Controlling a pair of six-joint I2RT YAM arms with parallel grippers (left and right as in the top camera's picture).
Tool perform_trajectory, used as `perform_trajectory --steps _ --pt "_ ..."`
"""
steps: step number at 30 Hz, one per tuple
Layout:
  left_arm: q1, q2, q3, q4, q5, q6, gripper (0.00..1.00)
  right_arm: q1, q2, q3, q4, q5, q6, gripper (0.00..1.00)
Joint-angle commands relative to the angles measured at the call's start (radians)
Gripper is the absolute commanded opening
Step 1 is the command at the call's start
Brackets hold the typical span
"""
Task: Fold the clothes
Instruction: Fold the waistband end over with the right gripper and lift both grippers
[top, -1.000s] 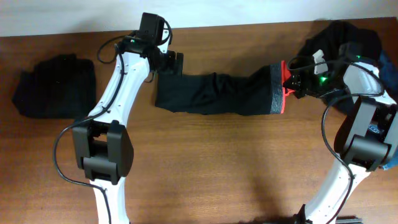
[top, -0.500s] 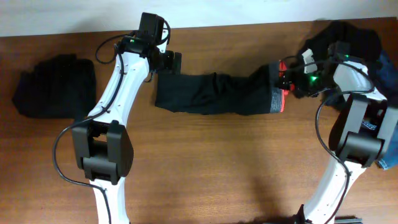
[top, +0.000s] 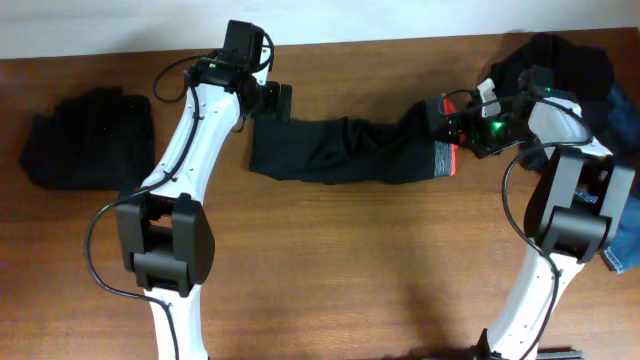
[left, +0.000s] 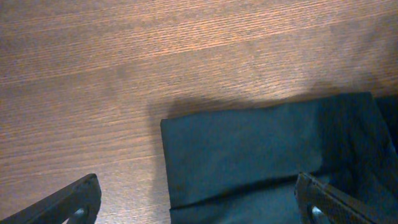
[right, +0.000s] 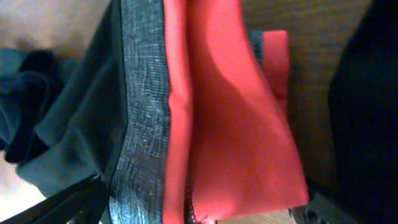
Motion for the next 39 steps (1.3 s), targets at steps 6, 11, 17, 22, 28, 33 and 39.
perform_trajectory --steps 6,11,17,22,28,33,39 --pt "0.006 -0.041 0.027 0.000 -0.010 0.001 0.99 0.075 0.081 -0.015 -0.008 -0.006 -0.006 0.48" --pt "0.011 -0.041 0.027 0.000 -0.022 0.001 0.99 0.081 0.080 -0.015 -0.010 -0.085 -0.006 0.04" --pt "0.108 -0.061 0.027 -0.001 -0.033 0.001 0.99 0.044 0.060 -0.012 -0.040 -0.104 -0.007 0.04" --pt "0.228 -0.092 0.027 -0.013 -0.033 0.001 0.99 -0.014 -0.018 0.000 -0.080 -0.106 -0.007 0.04" --pt "0.286 -0.092 0.027 -0.050 -0.033 0.001 0.99 -0.070 -0.110 0.098 -0.223 -0.070 -0.020 0.04" --pt "0.286 -0.092 0.027 -0.050 -0.033 0.001 0.99 -0.016 -0.157 0.235 -0.366 -0.007 -0.041 0.04" --pt "0.286 -0.093 0.027 -0.050 -0.033 0.001 0.99 0.157 -0.157 0.303 -0.375 -0.003 0.000 0.04"
